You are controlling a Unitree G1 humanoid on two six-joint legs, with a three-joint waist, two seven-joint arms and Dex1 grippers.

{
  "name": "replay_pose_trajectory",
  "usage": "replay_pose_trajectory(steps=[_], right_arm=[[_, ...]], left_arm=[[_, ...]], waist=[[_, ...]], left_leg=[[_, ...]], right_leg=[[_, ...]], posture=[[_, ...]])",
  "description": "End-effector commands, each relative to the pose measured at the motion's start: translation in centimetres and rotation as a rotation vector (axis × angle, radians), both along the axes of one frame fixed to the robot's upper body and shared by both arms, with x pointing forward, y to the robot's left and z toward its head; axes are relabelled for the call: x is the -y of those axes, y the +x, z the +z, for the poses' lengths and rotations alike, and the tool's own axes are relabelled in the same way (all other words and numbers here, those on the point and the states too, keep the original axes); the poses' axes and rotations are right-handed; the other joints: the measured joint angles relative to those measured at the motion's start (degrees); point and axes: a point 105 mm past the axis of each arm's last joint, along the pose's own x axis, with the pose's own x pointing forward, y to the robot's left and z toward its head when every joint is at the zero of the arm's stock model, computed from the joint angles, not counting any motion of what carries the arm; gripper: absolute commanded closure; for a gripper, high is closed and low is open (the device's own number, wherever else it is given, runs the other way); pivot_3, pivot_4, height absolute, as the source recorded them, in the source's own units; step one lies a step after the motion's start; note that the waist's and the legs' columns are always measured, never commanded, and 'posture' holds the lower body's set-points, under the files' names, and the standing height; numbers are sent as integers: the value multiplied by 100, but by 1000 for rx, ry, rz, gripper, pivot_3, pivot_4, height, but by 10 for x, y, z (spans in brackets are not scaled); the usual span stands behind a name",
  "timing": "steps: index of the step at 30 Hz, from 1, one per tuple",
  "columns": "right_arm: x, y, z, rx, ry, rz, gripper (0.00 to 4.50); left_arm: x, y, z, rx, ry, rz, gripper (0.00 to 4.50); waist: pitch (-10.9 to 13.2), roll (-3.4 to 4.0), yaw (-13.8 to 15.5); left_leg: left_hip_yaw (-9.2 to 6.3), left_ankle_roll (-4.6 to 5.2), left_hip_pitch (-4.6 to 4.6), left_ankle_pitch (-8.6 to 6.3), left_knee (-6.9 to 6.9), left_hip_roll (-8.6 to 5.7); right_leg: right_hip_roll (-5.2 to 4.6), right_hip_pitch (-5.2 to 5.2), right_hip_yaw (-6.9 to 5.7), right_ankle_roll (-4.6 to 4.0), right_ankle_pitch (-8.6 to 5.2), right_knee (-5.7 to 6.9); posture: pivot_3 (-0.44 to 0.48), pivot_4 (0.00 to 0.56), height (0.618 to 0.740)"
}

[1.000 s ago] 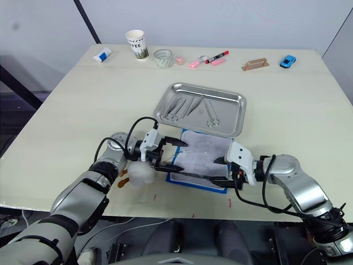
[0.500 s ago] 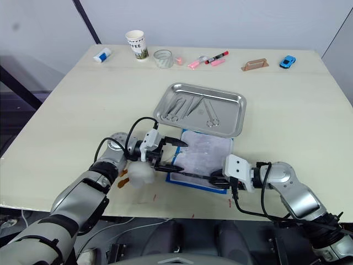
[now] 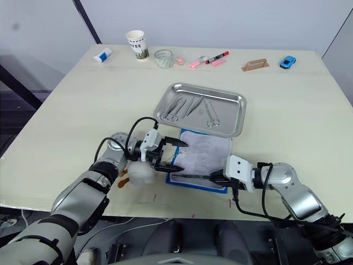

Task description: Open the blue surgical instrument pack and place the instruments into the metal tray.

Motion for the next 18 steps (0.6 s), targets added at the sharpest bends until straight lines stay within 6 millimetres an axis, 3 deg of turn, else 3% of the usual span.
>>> replay_pose_trajectory(steps=[1, 18], right_arm=[[3, 2, 17, 44, -21, -15, 4444], [7, 1, 38, 108, -136, 3, 4444]], left_arm=[[-5, -13, -20, -70, 69, -43, 0], [-3, -14, -22, -76, 66, -47, 0]], waist=[[0, -1, 0], [1, -1, 3]], left_leg=[[-1, 0, 0, 0, 0, 0], [-2, 0, 0, 0, 0, 0]], right_leg=[[0, 0, -1, 0, 0, 0], [0, 0, -2, 0, 0, 0]], posture=[[0, 150, 725], [0, 150, 725]])
